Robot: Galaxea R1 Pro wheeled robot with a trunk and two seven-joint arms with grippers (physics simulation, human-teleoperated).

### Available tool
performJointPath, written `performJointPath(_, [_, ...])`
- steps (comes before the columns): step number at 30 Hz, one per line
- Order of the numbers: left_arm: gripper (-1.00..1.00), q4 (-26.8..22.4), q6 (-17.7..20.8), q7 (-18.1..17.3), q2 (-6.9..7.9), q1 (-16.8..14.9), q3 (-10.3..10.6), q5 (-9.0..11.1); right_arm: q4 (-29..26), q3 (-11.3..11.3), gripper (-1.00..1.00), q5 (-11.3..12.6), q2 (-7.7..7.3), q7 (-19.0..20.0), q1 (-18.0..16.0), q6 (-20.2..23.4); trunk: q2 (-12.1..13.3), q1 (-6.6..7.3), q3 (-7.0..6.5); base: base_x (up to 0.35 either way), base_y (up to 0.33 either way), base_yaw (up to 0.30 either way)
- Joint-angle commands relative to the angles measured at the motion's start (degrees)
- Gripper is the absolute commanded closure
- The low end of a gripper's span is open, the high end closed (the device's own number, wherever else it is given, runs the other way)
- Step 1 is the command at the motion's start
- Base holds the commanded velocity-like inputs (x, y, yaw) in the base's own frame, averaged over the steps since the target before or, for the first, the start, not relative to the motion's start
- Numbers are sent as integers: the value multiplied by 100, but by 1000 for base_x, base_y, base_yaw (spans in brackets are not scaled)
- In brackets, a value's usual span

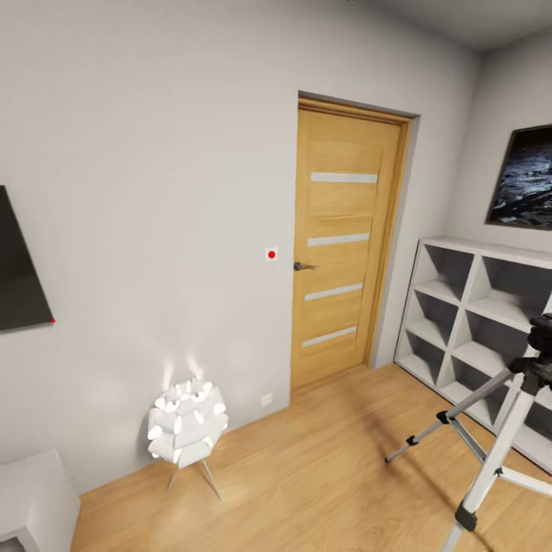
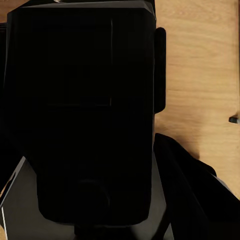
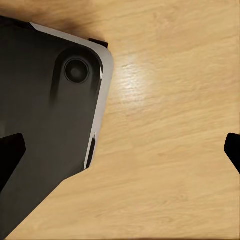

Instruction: Attach the digital camera to the camera tripod in the bedroom.

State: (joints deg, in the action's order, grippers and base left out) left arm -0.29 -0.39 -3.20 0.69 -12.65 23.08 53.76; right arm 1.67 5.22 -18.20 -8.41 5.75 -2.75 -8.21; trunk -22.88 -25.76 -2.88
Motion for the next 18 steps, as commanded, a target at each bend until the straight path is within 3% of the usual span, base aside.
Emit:
performJointPath(1, [100, 2, -5, -23, 1, 0, 48, 47, 18, 49, -100, -41, -4, 14, -7, -30, -4, -2, 2, 0, 0, -289])
performJointPath(18, [100, -3, -5, -23, -2, 0, 48, 47, 18, 49, -100, -52, -3, 14, -7, -31, -4, -2, 2, 0, 0, -289])
